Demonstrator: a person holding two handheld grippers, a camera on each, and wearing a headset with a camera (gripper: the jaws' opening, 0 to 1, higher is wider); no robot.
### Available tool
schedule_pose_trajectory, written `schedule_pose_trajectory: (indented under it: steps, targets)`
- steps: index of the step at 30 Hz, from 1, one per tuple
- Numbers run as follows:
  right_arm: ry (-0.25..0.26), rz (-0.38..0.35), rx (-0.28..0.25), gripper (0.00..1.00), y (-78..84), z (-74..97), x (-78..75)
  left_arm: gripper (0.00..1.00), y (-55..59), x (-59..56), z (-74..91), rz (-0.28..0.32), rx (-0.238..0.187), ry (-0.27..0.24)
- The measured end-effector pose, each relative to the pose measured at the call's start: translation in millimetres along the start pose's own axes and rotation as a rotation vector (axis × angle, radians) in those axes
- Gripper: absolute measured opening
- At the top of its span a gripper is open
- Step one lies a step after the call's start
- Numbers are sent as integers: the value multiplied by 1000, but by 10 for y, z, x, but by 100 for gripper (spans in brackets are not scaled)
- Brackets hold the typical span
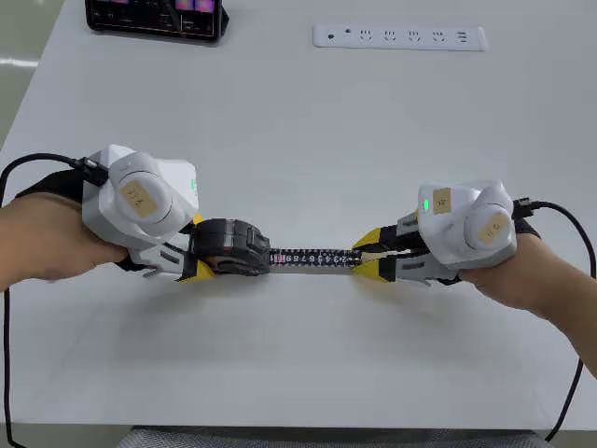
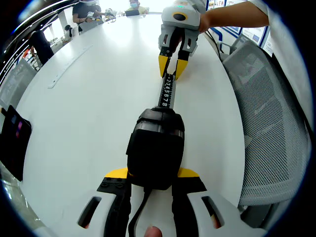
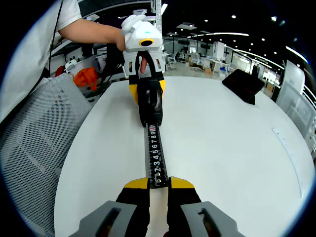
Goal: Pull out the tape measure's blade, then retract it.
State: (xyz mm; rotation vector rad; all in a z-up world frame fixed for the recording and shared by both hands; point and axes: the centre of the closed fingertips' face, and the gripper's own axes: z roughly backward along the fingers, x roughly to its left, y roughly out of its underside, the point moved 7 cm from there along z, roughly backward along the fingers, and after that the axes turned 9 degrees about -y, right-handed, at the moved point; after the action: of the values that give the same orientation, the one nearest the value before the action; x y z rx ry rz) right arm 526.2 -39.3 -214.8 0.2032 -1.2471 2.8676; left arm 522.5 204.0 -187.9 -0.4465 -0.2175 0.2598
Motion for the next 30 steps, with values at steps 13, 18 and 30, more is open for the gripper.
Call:
schedule_pose_trajectory:
  steps: [13,18,30]
  targets:
    - [9,-1,24,8,88,117,14,26,-5,-3,-5,-4,5,-3]
    - [12,0,36,8,120,162,15,26,-5,-3,-7,-4,7,-3]
    - [25,-1,72,8,202,316,35,26,-10,-9,-7,-3,8,0]
